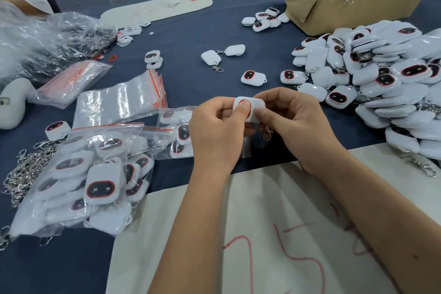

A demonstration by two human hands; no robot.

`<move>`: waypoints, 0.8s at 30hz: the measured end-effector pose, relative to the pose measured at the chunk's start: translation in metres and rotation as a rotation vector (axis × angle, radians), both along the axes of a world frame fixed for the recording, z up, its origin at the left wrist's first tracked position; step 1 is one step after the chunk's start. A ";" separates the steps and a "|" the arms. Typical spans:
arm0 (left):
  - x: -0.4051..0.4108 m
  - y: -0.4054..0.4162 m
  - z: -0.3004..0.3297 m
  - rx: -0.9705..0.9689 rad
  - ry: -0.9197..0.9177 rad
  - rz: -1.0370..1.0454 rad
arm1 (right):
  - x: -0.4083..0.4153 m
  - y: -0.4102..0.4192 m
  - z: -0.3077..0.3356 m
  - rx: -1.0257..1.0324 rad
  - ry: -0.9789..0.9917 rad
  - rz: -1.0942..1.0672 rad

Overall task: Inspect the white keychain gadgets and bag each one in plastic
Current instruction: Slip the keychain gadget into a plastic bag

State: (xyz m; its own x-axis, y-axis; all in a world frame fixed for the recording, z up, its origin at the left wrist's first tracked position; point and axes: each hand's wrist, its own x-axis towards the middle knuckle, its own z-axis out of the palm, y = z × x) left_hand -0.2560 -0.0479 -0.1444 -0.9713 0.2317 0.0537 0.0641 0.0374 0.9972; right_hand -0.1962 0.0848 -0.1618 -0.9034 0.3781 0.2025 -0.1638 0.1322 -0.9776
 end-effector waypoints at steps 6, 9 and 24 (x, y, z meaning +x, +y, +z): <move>0.004 0.005 -0.001 -0.164 0.177 0.046 | -0.001 0.002 -0.001 -0.002 -0.031 -0.136; 0.003 0.002 -0.003 -0.338 0.313 0.154 | -0.001 0.004 -0.001 -0.044 -0.032 -0.224; 0.008 0.001 -0.001 -0.602 0.389 0.115 | -0.003 0.004 -0.001 -0.052 -0.076 -0.312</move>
